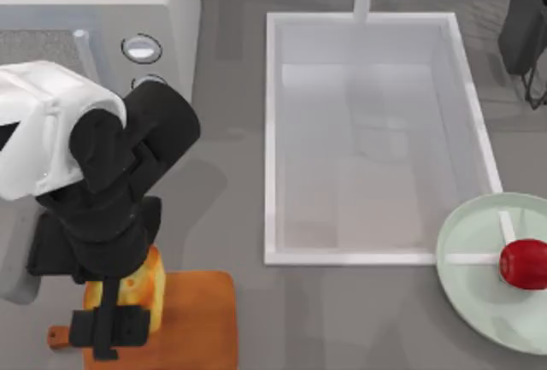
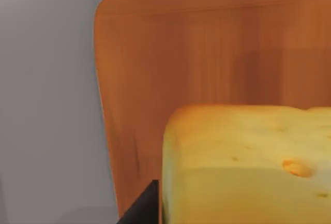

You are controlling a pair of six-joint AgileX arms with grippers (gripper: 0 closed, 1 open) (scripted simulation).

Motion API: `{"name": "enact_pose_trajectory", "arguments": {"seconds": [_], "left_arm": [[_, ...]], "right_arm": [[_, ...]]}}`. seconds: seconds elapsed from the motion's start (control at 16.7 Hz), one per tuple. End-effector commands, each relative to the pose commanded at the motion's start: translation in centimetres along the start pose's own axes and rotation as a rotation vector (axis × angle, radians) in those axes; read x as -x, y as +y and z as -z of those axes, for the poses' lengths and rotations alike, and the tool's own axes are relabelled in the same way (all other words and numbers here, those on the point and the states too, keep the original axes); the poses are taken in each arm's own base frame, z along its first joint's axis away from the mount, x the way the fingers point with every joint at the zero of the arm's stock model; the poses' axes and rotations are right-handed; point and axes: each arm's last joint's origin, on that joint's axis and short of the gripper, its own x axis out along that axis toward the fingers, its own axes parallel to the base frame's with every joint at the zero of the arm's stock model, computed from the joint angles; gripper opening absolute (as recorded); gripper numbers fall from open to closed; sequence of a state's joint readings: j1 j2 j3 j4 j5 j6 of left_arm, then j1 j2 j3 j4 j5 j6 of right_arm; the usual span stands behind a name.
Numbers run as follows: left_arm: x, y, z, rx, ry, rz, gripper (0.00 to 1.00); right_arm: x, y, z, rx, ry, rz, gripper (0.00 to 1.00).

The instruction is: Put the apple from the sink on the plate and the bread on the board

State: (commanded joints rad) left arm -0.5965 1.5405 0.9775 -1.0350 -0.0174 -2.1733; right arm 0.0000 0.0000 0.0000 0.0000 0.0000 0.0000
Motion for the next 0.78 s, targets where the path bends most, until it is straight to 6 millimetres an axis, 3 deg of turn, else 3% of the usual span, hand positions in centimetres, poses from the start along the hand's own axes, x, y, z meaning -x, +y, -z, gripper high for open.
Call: {"name": "enact_pose_trajectory", "arguments": {"seconds": [0.78], "left_arm": [[-4.4, 0.1, 0.1, -0.001, 0.002, 0.002, 0.00]], "right_arm": [[0.0, 0.0, 0.0, 0.000, 0.000, 0.000, 1.00]]}}
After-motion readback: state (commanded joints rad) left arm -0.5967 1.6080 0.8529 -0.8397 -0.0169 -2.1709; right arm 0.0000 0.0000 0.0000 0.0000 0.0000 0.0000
